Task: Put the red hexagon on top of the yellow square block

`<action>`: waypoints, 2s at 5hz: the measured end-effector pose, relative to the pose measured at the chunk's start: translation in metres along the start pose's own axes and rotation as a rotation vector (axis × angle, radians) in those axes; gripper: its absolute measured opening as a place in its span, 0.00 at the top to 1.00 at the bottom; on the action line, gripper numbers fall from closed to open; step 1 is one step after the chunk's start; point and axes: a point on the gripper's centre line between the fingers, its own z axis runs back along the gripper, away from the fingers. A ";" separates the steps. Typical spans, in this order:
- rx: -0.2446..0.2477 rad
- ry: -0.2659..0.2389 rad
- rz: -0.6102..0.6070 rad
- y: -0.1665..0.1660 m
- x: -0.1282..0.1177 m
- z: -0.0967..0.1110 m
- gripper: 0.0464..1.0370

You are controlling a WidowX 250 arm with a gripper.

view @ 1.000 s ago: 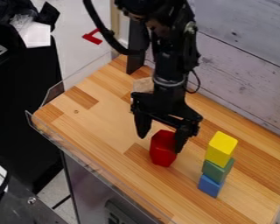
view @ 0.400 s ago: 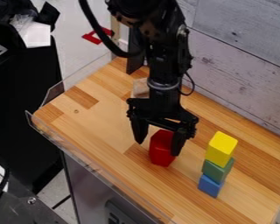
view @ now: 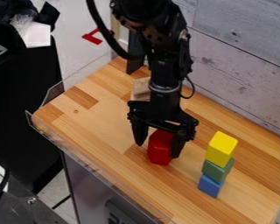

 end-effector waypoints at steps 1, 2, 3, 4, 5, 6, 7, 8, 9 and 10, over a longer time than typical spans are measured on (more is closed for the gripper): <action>0.000 -0.001 0.007 0.000 0.001 0.000 0.30; 0.004 0.010 0.018 0.001 -0.001 0.000 0.31; -0.016 0.023 0.064 0.007 -0.003 0.025 0.31; -0.046 -0.086 0.119 0.018 0.001 0.074 0.31; -0.047 -0.203 0.087 0.014 0.006 0.128 0.31; -0.047 -0.195 0.030 0.002 -0.001 0.145 0.31; -0.040 -0.145 -0.019 -0.012 -0.012 0.142 0.31; -0.043 -0.115 -0.080 -0.031 -0.021 0.143 0.31; -0.048 -0.124 -0.136 -0.049 -0.023 0.144 0.31; -0.045 -0.094 -0.183 -0.066 -0.025 0.131 0.31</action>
